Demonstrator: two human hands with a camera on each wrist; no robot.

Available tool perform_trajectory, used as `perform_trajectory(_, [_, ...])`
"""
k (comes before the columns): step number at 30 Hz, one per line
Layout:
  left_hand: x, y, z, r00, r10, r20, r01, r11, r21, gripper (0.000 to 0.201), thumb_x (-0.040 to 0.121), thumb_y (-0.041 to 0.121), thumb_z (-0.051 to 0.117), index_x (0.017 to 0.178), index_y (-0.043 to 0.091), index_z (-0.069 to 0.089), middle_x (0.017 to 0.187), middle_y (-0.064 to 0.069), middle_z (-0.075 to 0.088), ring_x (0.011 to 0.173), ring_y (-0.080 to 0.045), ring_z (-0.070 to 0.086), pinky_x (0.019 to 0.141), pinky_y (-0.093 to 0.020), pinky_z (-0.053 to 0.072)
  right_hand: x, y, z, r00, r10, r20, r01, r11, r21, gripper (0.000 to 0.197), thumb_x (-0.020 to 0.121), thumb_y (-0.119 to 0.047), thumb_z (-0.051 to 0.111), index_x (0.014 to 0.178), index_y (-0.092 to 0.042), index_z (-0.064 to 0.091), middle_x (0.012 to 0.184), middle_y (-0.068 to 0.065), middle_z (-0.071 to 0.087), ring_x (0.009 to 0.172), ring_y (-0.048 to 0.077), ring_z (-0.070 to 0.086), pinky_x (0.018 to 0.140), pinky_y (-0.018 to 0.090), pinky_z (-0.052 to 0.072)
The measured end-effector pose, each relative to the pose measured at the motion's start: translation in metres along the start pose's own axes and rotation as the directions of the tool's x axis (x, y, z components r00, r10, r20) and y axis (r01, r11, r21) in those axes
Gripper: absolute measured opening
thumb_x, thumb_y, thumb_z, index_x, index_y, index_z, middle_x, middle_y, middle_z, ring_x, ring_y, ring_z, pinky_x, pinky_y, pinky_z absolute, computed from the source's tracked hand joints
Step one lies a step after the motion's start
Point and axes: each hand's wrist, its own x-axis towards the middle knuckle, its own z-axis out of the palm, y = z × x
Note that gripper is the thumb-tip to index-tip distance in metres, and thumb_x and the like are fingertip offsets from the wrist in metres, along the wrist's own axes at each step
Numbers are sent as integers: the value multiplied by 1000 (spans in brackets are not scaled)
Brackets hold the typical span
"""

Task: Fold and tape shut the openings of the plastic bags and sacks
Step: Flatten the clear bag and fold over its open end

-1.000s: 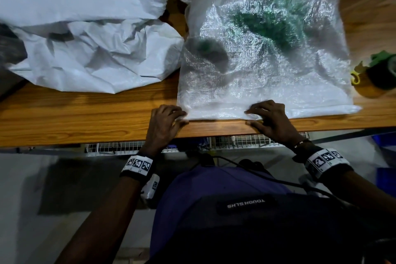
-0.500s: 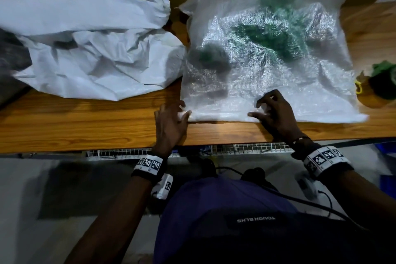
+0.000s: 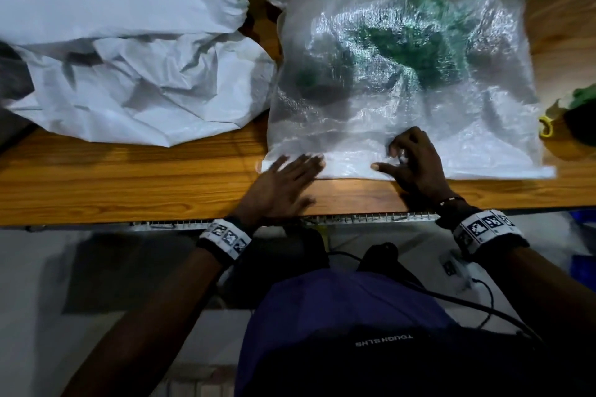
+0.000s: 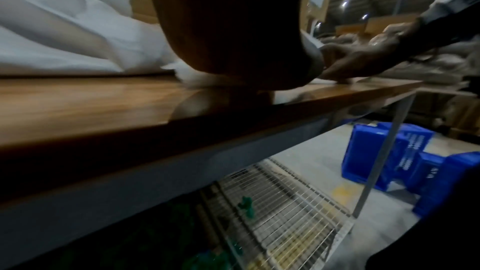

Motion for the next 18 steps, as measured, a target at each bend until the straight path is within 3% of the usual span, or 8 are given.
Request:
perform_trajectory(2, [-15, -21, -3, 1000, 4, 6, -3, 1000, -31, 72, 108, 56, 37, 167, 19, 20, 174, -1, 15, 161, -19, 14, 128, -47, 16, 1, 2, 0, 1000, 9, 11, -10, 999, 39, 43, 75, -48, 92, 85, -21, 60, 98, -5, 50, 84, 16, 51, 67, 37, 46])
perform_trajectory(7, [-21, -27, -6, 999, -42, 22, 44, 994, -99, 66, 109, 51, 36, 166, 20, 23, 173, 0, 17, 161, -16, 11, 128, -43, 13, 3, -1, -3, 999, -6, 34, 3, 997, 74, 34, 82, -42, 89, 92, -22, 63, 102, -5, 54, 90, 19, 54, 74, 45, 51])
perform_trajectory(9, [-20, -22, -8, 997, -77, 10, 78, 989, -129, 64, 109, 49, 35, 166, 21, 26, 173, 3, 19, 161, -13, 11, 129, -40, 10, -2, -15, -1, 986, -135, 98, 132, 991, 40, 20, 97, -34, 75, 109, -19, 70, 114, -1, 62, 103, 25, 60, 84, 48, 53])
perform_trajectory(11, [-21, -18, -9, 995, -102, -13, 99, 983, -158, 62, 108, 47, 37, 165, 23, 29, 172, 5, 22, 160, -11, 13, 128, -38, 11, -13, -28, 13, 937, -266, 225, 275, 961, -9, 37, 104, -33, 57, 133, -12, 67, 136, 10, 64, 124, 31, 60, 103, 48, 50])
perform_trajectory(13, [-21, -16, -10, 991, -129, -25, 121, 973, -194, 61, 107, 46, 39, 164, 25, 31, 171, 7, 23, 159, -9, 15, 127, -37, 11, -25, -31, 25, 877, -318, 360, 365, 928, -71, 56, 110, -40, 46, 157, -10, 45, 162, 12, 44, 149, 27, 42, 122, 41, 33])
perform_trajectory(15, [-19, -14, -11, 988, -154, -31, 142, 961, -239, 59, 108, 45, 41, 163, 27, 33, 170, 9, 25, 159, -6, 15, 127, -35, 11, -35, -17, 19, 825, -332, 456, 454, 871, -187, 68, 112, -49, 39, 167, -13, 21, 174, 6, 18, 161, 20, 16, 130, 37, 15])
perform_trajectory(18, [-18, -10, -13, 979, -197, -52, 174, 941, -290, 54, 109, 45, 43, 160, 31, 38, 168, 11, 30, 157, -4, 19, 128, -34, 12, -47, 26, -28, 823, -298, 484, 485, 811, -326, 76, 110, -59, 32, 168, -15, 12, 176, 3, 9, 162, 17, 7, 131, 45, 15])
